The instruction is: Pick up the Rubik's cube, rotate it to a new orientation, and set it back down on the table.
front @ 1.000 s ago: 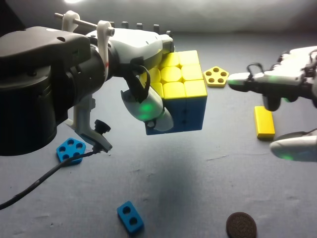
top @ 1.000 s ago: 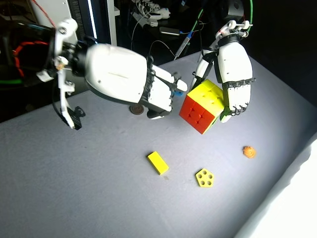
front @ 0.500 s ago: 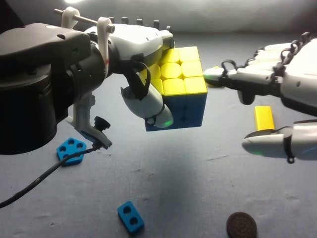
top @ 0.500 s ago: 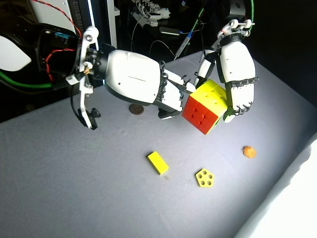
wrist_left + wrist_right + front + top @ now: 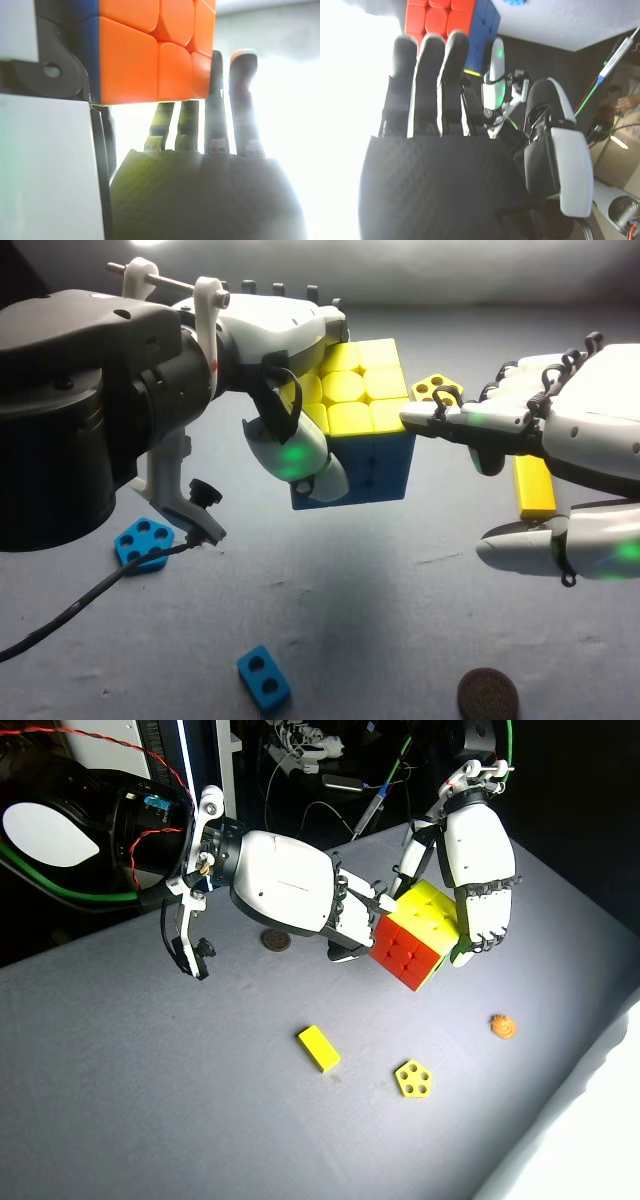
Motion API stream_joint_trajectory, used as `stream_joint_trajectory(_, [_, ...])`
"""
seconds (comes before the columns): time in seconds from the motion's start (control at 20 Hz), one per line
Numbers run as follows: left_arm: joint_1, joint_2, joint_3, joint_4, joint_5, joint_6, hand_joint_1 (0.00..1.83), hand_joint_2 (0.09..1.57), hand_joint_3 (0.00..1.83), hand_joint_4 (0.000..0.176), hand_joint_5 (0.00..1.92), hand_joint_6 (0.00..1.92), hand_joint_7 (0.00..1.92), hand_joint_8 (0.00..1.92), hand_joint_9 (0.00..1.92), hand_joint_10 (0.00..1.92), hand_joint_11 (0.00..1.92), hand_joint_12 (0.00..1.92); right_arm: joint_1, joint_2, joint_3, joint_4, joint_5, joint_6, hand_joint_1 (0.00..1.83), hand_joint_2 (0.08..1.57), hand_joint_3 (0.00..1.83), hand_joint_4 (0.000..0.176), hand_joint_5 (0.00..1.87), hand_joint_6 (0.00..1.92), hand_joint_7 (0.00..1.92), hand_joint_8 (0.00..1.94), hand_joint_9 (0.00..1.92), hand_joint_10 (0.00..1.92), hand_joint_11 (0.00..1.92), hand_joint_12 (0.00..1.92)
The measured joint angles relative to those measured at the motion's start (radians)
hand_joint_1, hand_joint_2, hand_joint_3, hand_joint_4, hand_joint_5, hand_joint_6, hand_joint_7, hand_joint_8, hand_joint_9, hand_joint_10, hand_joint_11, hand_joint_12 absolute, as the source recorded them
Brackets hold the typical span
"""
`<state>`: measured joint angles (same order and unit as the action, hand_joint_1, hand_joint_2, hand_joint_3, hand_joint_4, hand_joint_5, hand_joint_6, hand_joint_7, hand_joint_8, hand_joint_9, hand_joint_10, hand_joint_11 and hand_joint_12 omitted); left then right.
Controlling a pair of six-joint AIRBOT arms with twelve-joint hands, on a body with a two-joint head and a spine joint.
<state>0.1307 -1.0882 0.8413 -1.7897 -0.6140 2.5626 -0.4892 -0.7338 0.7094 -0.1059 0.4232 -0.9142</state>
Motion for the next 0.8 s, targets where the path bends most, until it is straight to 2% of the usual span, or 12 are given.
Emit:
stream_joint_trajectory(0.25, [0.0,0.0,0.0,-0.016,-0.003,0.003,1.01,1.42,0.0,0.0,0.49,1.68,0.45,1.91,0.29,1.92,0.3,1.92,-0.014,-0.002,-0.002,0.0,-0.01,0.0,0.28,1.22,0.0,0.0,0.12,0.02,0.43,1.16,0.37,1.7,0.29,1.92])
stream_joint_trajectory(0.35, [0.0,0.0,0.0,-0.017,-0.004,0.003,1.01,1.43,0.0,0.0,0.49,1.68,0.44,1.92,0.28,1.92,0.3,1.92,-0.014,-0.002,-0.003,0.0,-0.01,0.0,0.22,1.25,0.0,0.0,0.08,0.0,0.37,1.18,0.31,1.74,0.25,1.92])
stream_joint_trajectory(0.4, [0.0,0.0,0.0,-0.018,-0.004,0.003,1.03,1.41,0.0,0.0,0.53,1.63,0.46,1.88,0.3,1.92,0.31,1.92,-0.015,-0.002,-0.006,0.0,-0.01,0.0,0.29,1.22,0.0,0.0,0.13,0.02,0.42,1.15,0.37,1.7,0.28,1.92])
stream_joint_trajectory(0.45, [0.0,0.0,0.0,-0.018,-0.004,0.003,1.04,1.4,0.0,0.0,0.54,1.62,0.46,1.87,0.3,1.91,0.32,1.92,-0.015,-0.002,-0.008,0.0,-0.01,0.0,0.22,1.24,0.0,0.0,0.1,0.01,0.38,1.17,0.34,1.71,0.24,1.92])
stream_joint_trajectory(0.65, [0.0,0.0,0.0,-0.021,-0.006,0.006,1.03,1.41,0.0,0.0,0.51,1.64,0.46,1.89,0.29,1.92,0.33,1.92,-0.027,-0.008,-0.008,-0.003,-0.008,0.0,0.24,1.24,0.0,0.0,0.12,0.01,0.38,1.21,0.34,1.75,0.28,1.92])
stream_joint_trajectory(0.8, [0.0,0.0,0.0,-0.021,-0.006,0.007,1.01,1.43,0.0,0.0,0.49,1.68,0.44,1.92,0.27,1.91,0.3,1.92,-0.027,-0.011,-0.008,-0.003,-0.014,0.0,0.2,1.25,0.0,0.0,0.09,0.0,0.37,1.21,0.35,1.74,0.3,1.92])
